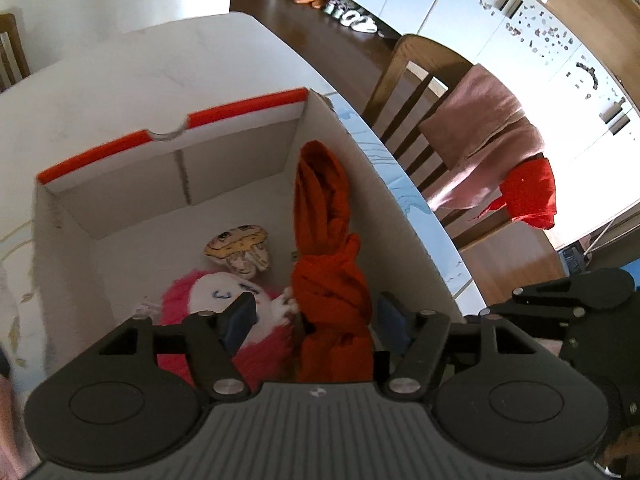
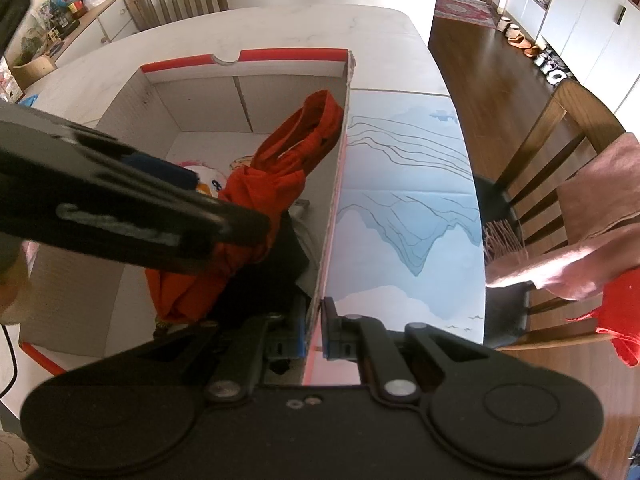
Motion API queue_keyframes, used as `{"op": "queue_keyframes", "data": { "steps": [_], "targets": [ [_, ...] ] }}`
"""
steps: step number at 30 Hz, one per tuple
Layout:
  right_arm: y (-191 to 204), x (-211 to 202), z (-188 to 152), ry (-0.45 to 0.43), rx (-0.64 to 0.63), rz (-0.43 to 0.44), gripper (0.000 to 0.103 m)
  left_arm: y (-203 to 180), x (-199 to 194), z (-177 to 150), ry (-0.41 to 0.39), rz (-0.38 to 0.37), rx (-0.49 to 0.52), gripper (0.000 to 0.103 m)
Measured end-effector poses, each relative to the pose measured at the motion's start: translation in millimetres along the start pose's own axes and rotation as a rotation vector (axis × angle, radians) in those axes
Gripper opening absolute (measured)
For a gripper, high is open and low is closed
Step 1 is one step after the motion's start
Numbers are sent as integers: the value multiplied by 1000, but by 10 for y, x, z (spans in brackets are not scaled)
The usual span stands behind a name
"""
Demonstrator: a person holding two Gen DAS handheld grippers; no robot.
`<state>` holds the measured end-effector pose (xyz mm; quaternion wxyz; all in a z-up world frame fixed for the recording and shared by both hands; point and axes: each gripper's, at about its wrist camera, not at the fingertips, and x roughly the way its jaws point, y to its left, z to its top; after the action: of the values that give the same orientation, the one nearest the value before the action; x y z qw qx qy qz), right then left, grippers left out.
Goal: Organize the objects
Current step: 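Carry the red cloth into the box and open the left tool, then move the left tool back to the white star-print cloth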
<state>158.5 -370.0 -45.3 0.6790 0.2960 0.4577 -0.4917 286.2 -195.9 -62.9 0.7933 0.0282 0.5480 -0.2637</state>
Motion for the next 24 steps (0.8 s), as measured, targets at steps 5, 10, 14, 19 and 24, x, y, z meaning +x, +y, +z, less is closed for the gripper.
{"op": "queue_keyframes", "data": {
  "steps": [5, 10, 14, 19, 24],
  "targets": [
    [9, 0, 6, 4, -6, -7, 6, 109, -260, -81, -55, -2, -5, 67],
    [15, -12, 4, 5, -7, -16, 6, 254, -591, -206, -143, 50, -11, 67],
    [24, -19, 7, 9, -3, -23, 6, 410, -824, -354, -182, 72, -20, 67],
    [49, -10, 15, 18, -9, -37, 6, 654, -1044, -590, -206, 104, -42, 67],
    [62, -4, 16, 28, -5, -49, 6, 930, -1228, -825, -214, 126, -89, 67]
  ]
}}
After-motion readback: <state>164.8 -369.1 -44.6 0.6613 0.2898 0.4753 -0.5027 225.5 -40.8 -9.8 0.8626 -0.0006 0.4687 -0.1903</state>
